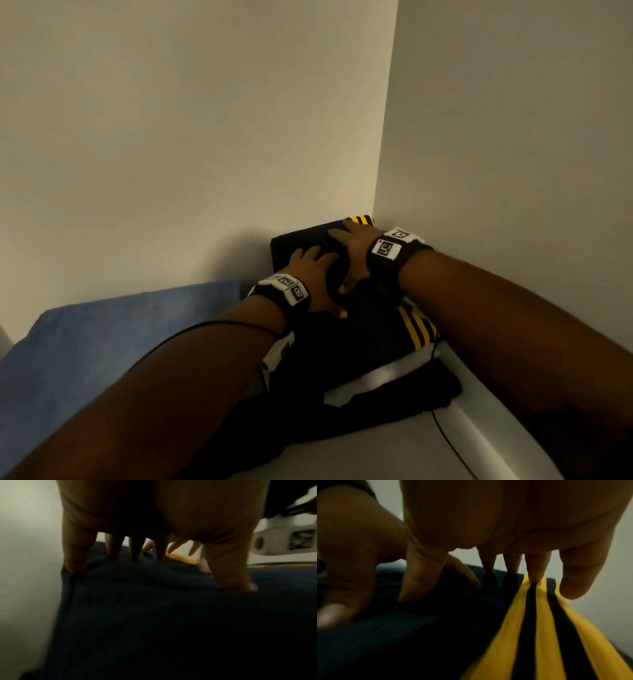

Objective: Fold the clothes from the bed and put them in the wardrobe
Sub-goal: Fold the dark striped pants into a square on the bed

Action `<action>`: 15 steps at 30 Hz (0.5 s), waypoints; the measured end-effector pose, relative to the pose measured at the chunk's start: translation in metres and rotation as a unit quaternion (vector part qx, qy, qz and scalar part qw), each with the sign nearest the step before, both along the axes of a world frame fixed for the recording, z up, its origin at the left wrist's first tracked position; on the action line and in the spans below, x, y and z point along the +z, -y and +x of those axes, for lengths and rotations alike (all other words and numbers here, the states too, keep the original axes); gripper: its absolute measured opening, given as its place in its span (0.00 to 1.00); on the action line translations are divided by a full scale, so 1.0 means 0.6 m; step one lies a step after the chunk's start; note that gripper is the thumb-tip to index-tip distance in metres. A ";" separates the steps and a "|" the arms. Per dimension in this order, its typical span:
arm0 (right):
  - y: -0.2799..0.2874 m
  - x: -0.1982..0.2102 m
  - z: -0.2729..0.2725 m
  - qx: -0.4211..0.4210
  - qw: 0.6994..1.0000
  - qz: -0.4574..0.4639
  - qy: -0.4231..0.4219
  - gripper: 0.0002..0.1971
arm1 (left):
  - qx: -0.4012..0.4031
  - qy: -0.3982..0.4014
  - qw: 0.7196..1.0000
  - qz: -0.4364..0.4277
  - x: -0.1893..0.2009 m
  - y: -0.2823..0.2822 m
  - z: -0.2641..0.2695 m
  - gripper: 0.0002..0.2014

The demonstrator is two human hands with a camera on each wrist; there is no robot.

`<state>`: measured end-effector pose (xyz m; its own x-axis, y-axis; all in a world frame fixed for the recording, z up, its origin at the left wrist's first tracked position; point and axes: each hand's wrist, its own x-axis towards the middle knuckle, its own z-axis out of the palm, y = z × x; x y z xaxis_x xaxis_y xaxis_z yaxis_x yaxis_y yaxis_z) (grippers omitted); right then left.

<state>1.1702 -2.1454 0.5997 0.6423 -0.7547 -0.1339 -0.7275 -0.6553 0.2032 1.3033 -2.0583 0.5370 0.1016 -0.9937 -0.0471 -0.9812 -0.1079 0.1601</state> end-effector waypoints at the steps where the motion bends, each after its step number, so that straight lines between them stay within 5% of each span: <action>1: 0.016 -0.007 0.005 -0.002 0.999 0.003 -0.036 0.75 | 0.006 -0.008 1.000 0.020 -0.004 0.012 0.003 0.71; 6: 0.090 -0.054 -0.015 -0.004 0.997 0.043 -0.059 0.83 | 0.004 0.007 0.998 0.067 -0.027 0.064 0.010 0.79; 15: 0.118 -0.100 -0.012 -0.004 0.992 0.062 -0.106 0.80 | -0.003 0.029 0.994 0.108 -0.072 0.096 0.028 0.79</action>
